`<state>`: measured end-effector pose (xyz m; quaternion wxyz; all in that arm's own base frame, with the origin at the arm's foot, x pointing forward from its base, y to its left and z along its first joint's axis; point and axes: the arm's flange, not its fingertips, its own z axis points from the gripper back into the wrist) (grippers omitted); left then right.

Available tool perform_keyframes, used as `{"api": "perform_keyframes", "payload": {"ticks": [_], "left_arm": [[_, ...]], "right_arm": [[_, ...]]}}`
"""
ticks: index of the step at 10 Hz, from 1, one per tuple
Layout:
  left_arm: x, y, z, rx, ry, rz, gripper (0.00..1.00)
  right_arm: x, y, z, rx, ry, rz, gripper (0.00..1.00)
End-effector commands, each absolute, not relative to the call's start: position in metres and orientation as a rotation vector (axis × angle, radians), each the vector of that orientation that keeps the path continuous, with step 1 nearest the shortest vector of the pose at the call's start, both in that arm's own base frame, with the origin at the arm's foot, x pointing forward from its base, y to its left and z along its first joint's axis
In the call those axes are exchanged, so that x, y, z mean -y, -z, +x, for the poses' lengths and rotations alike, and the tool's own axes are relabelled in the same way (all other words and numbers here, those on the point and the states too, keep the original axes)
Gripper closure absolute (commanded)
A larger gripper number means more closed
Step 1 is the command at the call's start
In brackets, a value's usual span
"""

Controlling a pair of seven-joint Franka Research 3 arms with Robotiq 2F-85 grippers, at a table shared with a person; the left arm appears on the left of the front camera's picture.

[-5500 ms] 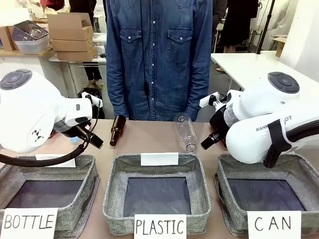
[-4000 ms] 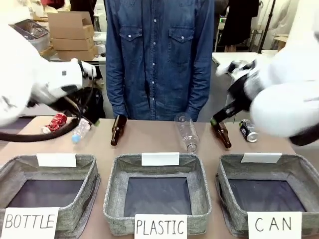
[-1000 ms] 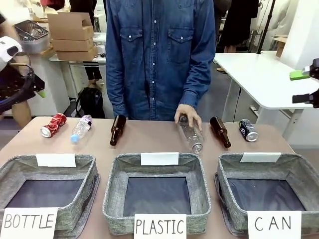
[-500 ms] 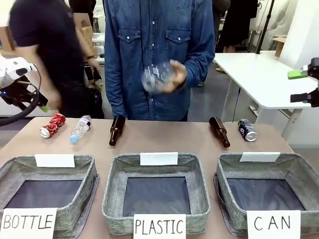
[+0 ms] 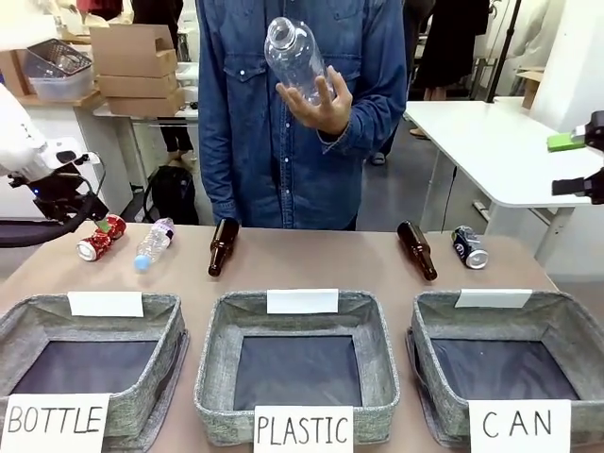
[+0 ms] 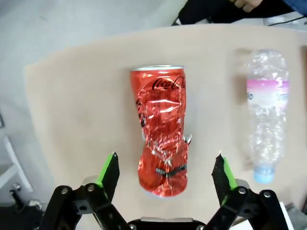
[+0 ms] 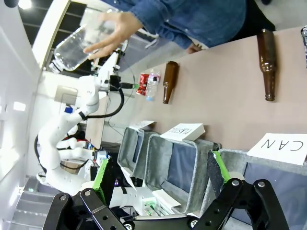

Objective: Sort the can waste into the basket.
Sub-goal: Pick up the can waste from the table and place it in the right Fabric basket.

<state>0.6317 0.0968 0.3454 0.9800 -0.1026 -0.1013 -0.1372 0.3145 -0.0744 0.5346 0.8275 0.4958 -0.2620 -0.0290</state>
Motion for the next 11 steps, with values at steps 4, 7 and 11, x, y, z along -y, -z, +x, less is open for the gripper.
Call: {"api": "perform_keyframes", "payload": {"ticks": [4,7,11], "left_arm": [[-0.083,-0.320,0.656,0.155,0.272,-0.234,0.00],[-0.078,-0.316,0.659,0.165,0.227,-0.183,0.35],[-0.066,-0.312,0.661,0.141,0.200,-0.099,1.00]], "right_arm": [[0.074,-0.536,0.319,0.583,0.039,1.066,0.00],[0.074,-0.536,0.319,0.583,0.039,1.066,0.00],[0.074,-0.536,0.319,0.583,0.039,1.066,0.00]]}}
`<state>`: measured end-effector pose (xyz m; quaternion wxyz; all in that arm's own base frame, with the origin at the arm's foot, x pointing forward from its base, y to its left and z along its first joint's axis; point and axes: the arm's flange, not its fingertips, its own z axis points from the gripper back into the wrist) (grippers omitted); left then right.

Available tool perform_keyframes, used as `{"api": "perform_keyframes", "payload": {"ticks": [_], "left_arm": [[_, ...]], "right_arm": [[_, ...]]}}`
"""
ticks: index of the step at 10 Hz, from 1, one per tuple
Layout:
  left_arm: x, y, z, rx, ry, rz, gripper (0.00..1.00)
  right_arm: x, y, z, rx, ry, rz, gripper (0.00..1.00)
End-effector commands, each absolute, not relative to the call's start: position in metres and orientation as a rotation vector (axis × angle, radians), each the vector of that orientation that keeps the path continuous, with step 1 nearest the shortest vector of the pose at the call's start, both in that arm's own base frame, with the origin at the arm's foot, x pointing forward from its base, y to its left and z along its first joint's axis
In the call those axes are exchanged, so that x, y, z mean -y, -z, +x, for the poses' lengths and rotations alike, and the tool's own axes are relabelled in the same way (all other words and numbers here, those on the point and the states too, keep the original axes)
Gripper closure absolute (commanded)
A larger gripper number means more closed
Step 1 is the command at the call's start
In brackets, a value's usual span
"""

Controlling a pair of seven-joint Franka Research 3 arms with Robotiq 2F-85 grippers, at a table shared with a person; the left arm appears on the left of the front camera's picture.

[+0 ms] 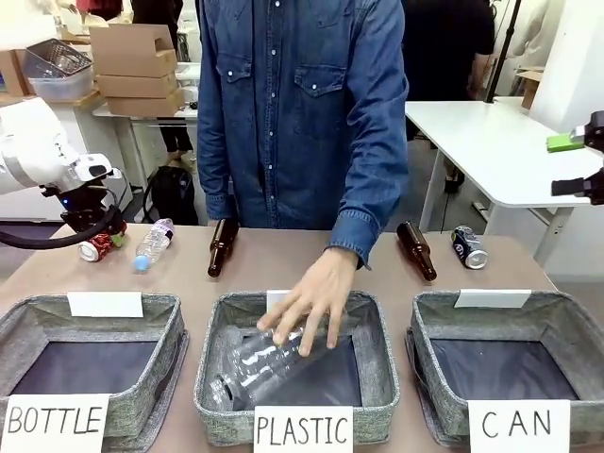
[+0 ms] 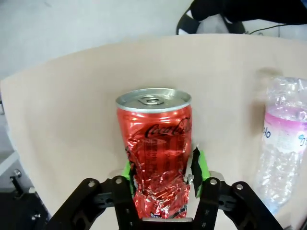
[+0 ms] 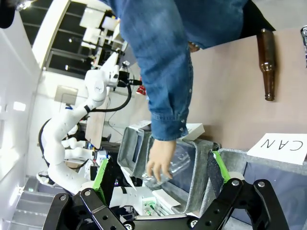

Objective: Sort the can waste into the basket.
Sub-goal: Pick up the can waste from the table and place it in the right Fabric basket.

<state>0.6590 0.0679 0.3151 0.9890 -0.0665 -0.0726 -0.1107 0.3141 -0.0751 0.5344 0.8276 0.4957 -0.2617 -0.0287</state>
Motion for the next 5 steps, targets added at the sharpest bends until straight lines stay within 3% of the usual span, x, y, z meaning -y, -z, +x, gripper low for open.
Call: {"api": "perform_keyframes", "payload": {"ticks": [1,2,5], "left_arm": [[-0.0653,-0.3135,0.6593,0.144,0.198,-0.094,1.00],[-0.0666,-0.3151,0.6581,0.148,0.201,-0.098,0.96],[-0.0658,-0.3160,0.6563,0.151,0.200,-0.092,1.00]], "right_arm": [[0.0740,-0.5362,0.3187,0.583,0.039,1.066,0.00],[0.0740,-0.5362,0.3187,0.583,0.039,1.066,0.00],[0.0740,-0.5362,0.3187,0.583,0.039,1.066,0.00]]}}
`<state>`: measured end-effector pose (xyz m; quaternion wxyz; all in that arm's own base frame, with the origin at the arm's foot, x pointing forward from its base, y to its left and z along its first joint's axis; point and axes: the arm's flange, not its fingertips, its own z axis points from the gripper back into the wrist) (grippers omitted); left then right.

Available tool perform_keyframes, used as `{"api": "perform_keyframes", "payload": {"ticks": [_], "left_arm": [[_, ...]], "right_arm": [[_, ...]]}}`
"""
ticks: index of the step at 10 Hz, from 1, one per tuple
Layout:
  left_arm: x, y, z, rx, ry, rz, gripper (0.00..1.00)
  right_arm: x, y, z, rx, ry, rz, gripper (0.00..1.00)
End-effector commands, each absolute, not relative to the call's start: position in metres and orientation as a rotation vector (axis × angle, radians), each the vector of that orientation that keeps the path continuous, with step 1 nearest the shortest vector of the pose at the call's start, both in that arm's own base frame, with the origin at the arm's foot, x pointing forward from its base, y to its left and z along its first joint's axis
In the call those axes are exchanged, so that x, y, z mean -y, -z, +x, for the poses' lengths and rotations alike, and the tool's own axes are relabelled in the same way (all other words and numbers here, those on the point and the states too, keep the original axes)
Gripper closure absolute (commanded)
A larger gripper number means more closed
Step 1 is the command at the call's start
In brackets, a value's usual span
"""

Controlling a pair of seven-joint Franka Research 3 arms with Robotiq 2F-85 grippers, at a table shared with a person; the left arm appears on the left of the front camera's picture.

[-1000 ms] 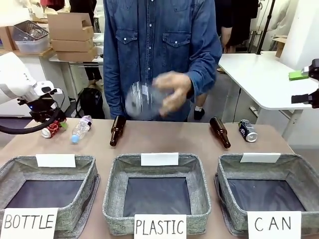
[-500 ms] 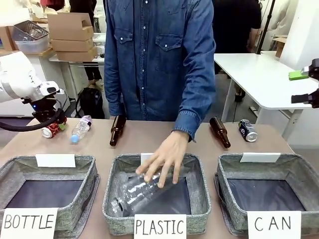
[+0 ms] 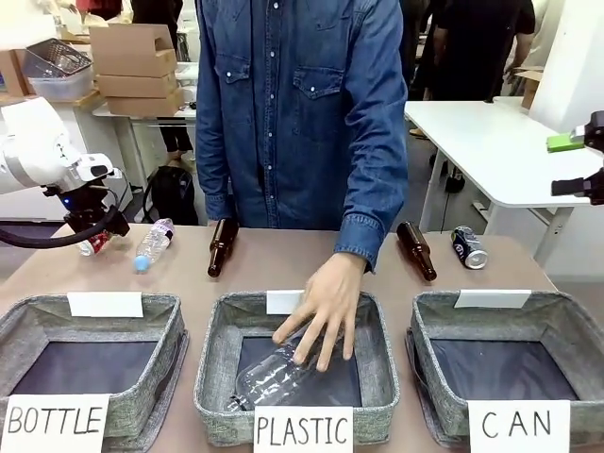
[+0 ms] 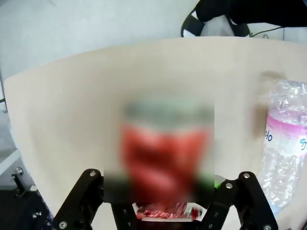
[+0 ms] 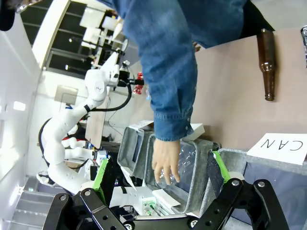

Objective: Sort the can waste into the basket.
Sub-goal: Pick up the can waste from the table and place it in the right Fabric basket.

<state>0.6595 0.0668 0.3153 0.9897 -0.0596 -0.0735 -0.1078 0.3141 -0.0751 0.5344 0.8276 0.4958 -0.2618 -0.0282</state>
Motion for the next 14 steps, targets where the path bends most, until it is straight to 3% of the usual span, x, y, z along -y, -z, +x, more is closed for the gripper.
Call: {"api": "perform_keyframes", "payload": {"ticks": [1,4,6,7,9,12,13,14], "left_arm": [[-0.066,-0.317,0.655,0.144,0.187,-0.096,1.00],[-0.069,-0.338,0.639,0.182,0.127,-0.134,1.00],[-0.066,-0.381,0.602,0.245,0.086,-0.213,1.00],[-0.054,-0.429,0.551,0.240,0.115,-0.279,1.00],[-0.030,-0.487,0.450,0.322,0.211,-0.237,1.00],[-0.028,-0.500,0.353,0.411,0.386,-0.296,1.00],[-0.034,-0.493,0.341,0.476,0.372,-0.276,1.00],[-0.015,-0.502,0.382,0.371,0.324,-0.260,1.00]], "right_arm": [[0.074,-0.536,0.319,0.583,0.039,1.066,0.00],[0.074,-0.536,0.319,0.583,0.039,1.066,0.00],[0.074,-0.536,0.319,0.583,0.039,1.066,0.00],[0.074,-0.536,0.319,0.583,0.039,1.066,0.00],[0.074,-0.536,0.319,0.583,0.039,1.066,0.00],[0.074,-0.536,0.319,0.583,0.039,1.066,0.00],[0.074,-0.536,0.319,0.583,0.039,1.066,0.00],[0.074,-0.536,0.319,0.583,0.039,1.066,0.00]]}}
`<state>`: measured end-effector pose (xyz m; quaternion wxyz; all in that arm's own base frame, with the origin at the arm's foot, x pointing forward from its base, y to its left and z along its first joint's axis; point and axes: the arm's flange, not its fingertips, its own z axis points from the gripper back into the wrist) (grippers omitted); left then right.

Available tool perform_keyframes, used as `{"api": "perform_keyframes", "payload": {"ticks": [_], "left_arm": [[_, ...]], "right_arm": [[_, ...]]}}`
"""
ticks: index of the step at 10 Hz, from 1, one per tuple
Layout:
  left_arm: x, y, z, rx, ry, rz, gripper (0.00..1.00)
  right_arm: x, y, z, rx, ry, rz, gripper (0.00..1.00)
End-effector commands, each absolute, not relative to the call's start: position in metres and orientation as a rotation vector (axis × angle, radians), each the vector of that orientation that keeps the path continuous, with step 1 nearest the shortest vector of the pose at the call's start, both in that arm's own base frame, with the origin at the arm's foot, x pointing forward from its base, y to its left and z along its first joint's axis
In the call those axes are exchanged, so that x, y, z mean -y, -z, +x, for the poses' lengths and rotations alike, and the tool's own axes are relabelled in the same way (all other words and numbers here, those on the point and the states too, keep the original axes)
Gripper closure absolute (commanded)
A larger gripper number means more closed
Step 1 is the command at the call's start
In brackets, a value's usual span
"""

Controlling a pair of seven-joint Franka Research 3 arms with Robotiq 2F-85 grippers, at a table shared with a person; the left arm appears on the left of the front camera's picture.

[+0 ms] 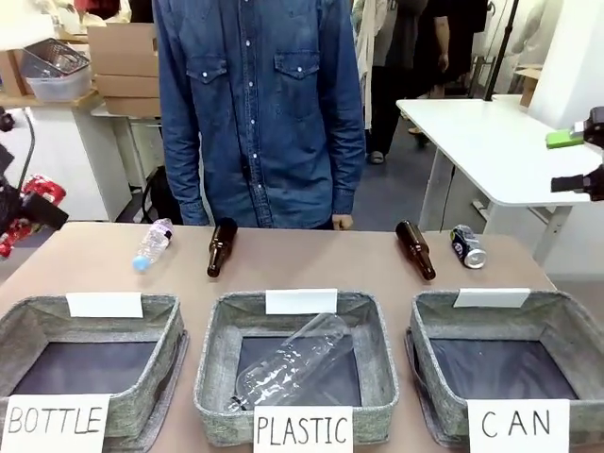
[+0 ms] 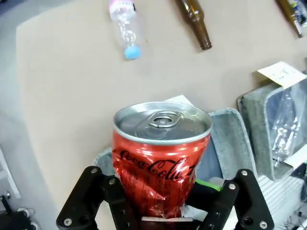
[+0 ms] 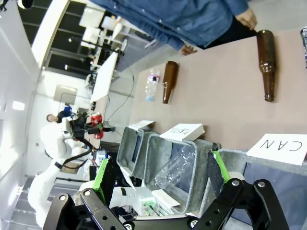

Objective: Sort the can waste into the basket.
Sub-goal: Pick up the can waste from the table and place it in the right Fabric basket.

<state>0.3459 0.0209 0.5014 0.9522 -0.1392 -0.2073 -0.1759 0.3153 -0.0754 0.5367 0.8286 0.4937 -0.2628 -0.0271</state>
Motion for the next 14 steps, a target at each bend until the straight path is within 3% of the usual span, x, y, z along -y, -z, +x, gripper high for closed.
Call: {"api": "perform_keyframes", "payload": {"ticks": [1,4,5,7,9,10,14], "left_arm": [[-0.015,-0.502,0.382,0.371,0.324,-0.260,1.00],[-0.016,-0.498,0.366,0.388,0.345,-0.274,1.00],[0.030,-0.492,0.377,0.425,0.457,-0.454,1.00],[0.173,-0.498,0.393,0.391,0.763,-0.742,1.00],[0.320,-0.509,0.367,0.361,1.008,-0.670,1.00],[0.395,-0.512,0.354,0.272,0.952,-0.674,1.00],[0.599,-0.467,0.308,0.214,1.060,-0.523,1.00]], "right_arm": [[0.074,-0.536,0.319,0.583,0.039,1.066,0.00],[0.074,-0.536,0.319,0.583,0.039,1.066,0.00],[0.075,-0.537,0.315,0.557,0.058,1.048,0.00],[0.136,-0.602,0.287,0.724,0.128,0.818,0.00],[0.178,-0.617,0.252,0.804,0.141,0.624,0.00],[0.197,-0.604,0.234,0.791,0.138,0.559,0.00],[0.242,-0.538,0.195,0.733,0.259,0.612,0.00]]}}
